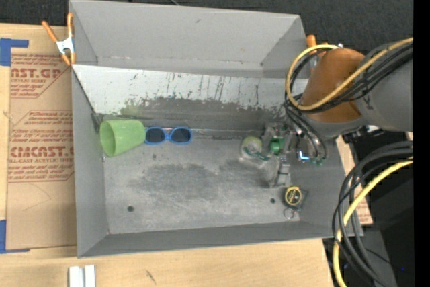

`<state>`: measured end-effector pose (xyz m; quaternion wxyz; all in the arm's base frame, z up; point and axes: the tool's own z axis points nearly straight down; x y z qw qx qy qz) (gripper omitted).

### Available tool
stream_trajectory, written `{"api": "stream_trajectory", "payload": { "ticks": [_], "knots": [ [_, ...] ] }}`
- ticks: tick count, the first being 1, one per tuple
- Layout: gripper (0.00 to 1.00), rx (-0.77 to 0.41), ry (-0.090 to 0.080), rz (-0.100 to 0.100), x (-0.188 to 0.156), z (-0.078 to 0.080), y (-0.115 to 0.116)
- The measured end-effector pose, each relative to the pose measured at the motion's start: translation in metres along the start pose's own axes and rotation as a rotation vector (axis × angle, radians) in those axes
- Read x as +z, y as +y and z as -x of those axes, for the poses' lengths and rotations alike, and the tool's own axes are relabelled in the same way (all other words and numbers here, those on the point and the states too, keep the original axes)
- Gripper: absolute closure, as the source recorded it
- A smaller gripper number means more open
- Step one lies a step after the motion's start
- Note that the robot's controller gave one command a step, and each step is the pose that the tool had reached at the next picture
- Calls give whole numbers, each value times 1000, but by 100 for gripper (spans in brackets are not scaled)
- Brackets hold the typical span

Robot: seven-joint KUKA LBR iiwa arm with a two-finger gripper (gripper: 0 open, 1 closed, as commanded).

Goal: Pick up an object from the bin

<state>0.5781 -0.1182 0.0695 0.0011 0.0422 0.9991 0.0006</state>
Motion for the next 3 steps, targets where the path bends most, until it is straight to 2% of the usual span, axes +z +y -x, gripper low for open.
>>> {"api": "stream_trajectory", "payload": {
  "ticks": [1,2,3],
  "knots": [
    [0,122,-11,16,-6,-24,-25],
    [0,44,-20,10,-6,-52,-33],
    [0,-57,0,4,-15,-90,-39]
  ]
}}
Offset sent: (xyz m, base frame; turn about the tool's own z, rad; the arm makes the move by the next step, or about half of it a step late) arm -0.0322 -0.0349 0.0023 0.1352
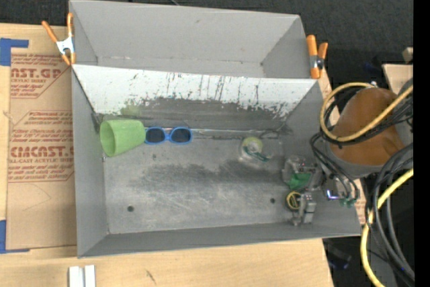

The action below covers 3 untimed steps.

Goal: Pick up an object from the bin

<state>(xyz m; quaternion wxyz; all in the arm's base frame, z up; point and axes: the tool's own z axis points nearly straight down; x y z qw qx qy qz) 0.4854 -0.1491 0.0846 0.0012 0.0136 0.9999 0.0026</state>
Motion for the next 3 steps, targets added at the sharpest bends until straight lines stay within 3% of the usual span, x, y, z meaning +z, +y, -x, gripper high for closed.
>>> {"api": "stream_trajectory", "payload": {
  "ticks": [1,2,3],
  "knots": [
    [0,0,6,1,-5,9,-2],
    [0,-97,3,-3,-10,12,-3],
    [0,-338,1,-5,-14,-4,-6]
  ]
}}
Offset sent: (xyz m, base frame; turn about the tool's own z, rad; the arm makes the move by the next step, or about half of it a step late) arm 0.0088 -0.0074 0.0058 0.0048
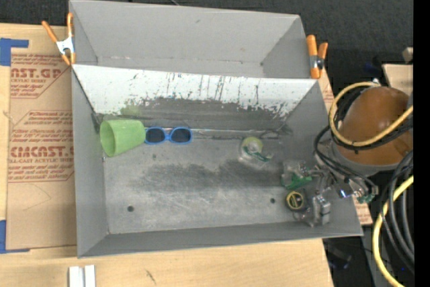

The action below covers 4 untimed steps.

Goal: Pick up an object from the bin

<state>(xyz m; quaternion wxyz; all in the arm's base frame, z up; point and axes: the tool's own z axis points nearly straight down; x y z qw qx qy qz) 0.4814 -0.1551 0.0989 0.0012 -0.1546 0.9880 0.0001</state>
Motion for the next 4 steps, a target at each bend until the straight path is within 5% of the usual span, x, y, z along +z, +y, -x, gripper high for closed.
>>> {"api": "stream_trajectory", "payload": {
  "ticks": [1,2,3,4],
  "knots": [
    [100,1,2,1,0,0,0],
    [0,1,0,0,0,0,0],
    [0,-57,-4,-1,29,16,10],
    [100,-55,3,2,29,14,10]
  ]
}}
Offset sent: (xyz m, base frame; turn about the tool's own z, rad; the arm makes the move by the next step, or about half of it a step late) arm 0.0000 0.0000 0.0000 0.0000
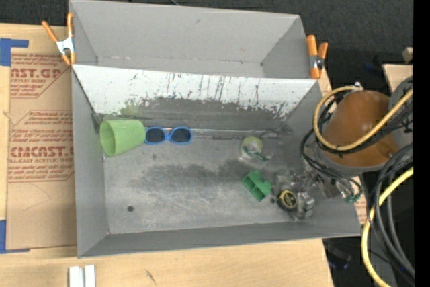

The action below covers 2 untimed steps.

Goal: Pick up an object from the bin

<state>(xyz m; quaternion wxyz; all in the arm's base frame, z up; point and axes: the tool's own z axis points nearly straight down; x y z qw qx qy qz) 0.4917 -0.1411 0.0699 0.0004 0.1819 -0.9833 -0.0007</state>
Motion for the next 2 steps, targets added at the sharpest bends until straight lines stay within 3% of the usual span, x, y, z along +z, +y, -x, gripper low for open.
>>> {"api": "stream_trajectory", "payload": {
  "ticks": [1,2],
  "knots": [
    [100,-11,-9,-6,-125,32,8],
    [100,-75,-11,-7,-229,54,28]
  ]
}}
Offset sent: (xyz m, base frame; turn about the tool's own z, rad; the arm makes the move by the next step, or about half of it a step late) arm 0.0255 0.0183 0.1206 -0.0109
